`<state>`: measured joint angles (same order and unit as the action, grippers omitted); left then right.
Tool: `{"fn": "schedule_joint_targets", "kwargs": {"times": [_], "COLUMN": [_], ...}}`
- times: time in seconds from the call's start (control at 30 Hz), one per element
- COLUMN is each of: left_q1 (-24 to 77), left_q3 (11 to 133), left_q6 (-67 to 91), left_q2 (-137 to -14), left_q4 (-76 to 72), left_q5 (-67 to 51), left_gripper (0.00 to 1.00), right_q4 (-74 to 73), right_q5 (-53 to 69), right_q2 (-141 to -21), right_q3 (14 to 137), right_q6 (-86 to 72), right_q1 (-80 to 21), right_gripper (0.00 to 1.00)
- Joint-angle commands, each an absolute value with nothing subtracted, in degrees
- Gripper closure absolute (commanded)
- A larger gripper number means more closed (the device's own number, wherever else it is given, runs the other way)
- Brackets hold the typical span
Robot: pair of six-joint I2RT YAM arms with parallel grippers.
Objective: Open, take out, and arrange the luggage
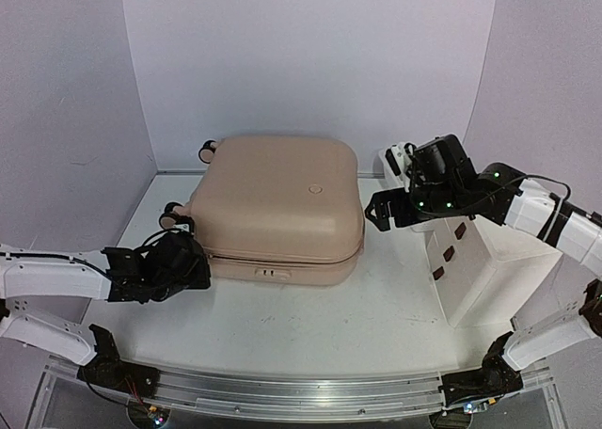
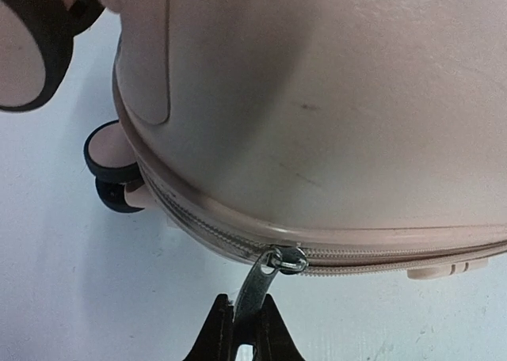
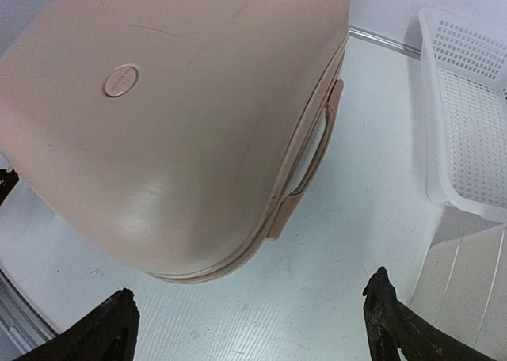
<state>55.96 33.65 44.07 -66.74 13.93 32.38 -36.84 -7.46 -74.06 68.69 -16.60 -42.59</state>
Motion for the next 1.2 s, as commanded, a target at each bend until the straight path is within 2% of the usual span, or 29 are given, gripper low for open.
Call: {"fn": "schedule_joint_targets", "kwargs": {"times": [0.0, 0.23, 0.3, 0.37, 0.43, 0.5, 0.63, 0.73, 0.83, 1.03, 1.17], "left_q1": [47.12, 42.98, 40.77, 39.75, 39.68, 39.68, 39.64, 37.6, 30.61, 5.16, 0.23], "left_q3": [33.15, 40.7, 41.5, 41.73, 40.65, 40.32, 49.44, 60.67, 70.36, 78.68, 77.43], "left_q6": [38.84, 31.14, 31.71, 31.37, 29.95, 27.25, 20.58, 15.03, 10.53, 11.32, 12.45], "left_q2": [-62.21, -63.28, -63.72, -63.39, -59.42, -54.33, -48.23, -50.43, -55.69, -68.74, -77.08], "left_q4": [20.0, 28.53, 30.35, 32.48, 32.86, 33.48, 41.35, 45.87, 47.01, 40.3, 31.51], "left_q5": [27.31, 27.06, 24.45, 20.0, 13.53, 8.57, 6.27, 5.55, 1.02, -29.85, -42.51], "left_gripper": [1.0, 1.0, 0.95, 0.59, 0.28, 0.17, 0.12, 0.1, 0.08, 0.09, 0.03], "right_q4": [-37.08, -37.13, -37.18, -37.13, -36.65, -35.8, -33.35, -33.35, -33.78, -34.26, -34.57], "right_q5": [-9.31, -8.11, -8.52, -8.39, -7.51, -7.14, -4.72, -4.48, -4.49, -5.27, -5.99], "right_q2": [-74.57, -76.34, -77.99, -79.97, -81.75, -82.91, -85.11, -87.58, -88.66, -87.76, -87.19], "right_q3": [70.72, 72.6, 74.51, 76.6, 78.22, 79.08, 79.81, 81.4, 82.63, 83.14, 82.62], "right_q6": [-14.58, -9.53, -8.42, -8.76, -9.59, -10.66, -10.62, -9.17, -8.46, -8.61, -8.81], "right_q1": [-43.11, -47.72, -50.98, -53.67, -55.59, -57.17, -58.52, -59.14, -59.4, -60.06, -60.49], "right_gripper": [0.02, 0.02, 0.02, 0.02, 0.02, 0.02, 0.02, 0.02, 0.02, 0.02, 0.02]}}
